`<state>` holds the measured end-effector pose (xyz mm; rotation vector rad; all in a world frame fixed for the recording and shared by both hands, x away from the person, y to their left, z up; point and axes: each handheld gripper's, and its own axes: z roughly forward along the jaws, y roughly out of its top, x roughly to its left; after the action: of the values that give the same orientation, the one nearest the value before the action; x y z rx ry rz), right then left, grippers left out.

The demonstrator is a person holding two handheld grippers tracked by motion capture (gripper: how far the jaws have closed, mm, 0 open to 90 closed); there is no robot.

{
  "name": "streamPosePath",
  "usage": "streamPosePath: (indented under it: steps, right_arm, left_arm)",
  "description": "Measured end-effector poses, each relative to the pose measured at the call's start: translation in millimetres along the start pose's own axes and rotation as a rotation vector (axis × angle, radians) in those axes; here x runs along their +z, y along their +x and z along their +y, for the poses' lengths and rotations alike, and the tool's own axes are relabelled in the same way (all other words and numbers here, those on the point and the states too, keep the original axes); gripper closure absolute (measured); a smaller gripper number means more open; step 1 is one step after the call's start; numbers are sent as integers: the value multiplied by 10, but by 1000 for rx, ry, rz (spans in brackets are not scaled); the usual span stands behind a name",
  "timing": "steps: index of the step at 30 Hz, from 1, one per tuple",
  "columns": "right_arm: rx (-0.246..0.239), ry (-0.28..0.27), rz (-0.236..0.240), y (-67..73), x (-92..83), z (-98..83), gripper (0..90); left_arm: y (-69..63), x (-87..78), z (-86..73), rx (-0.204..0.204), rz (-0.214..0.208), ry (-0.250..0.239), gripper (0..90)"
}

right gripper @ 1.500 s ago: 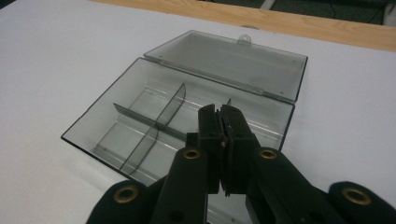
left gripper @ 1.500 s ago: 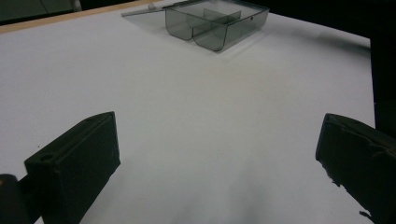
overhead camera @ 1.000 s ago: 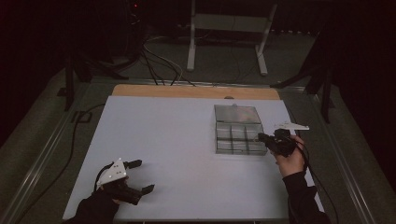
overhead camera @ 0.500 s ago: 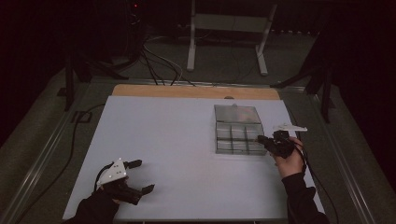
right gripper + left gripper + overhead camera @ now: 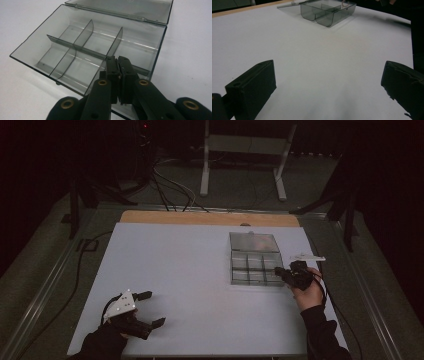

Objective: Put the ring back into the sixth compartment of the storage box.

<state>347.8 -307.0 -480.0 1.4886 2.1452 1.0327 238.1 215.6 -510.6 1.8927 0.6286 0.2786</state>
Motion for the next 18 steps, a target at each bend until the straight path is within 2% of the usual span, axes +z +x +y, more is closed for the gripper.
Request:
streamPosePath:
  steps: [8, 15, 18]
  right_arm:
    - [-7, 18, 0, 11, 33, -9, 874]
    - [-17, 11, -2, 15, 42, 3, 862]
    - [-6, -5, 9, 8, 18, 12, 758]
  left_arm:
    - [-3, 1, -2, 3, 0, 3, 6]
    - [-3, -1, 1, 3, -2, 0, 6]
    - [0, 2, -1, 1, -1, 1, 7]
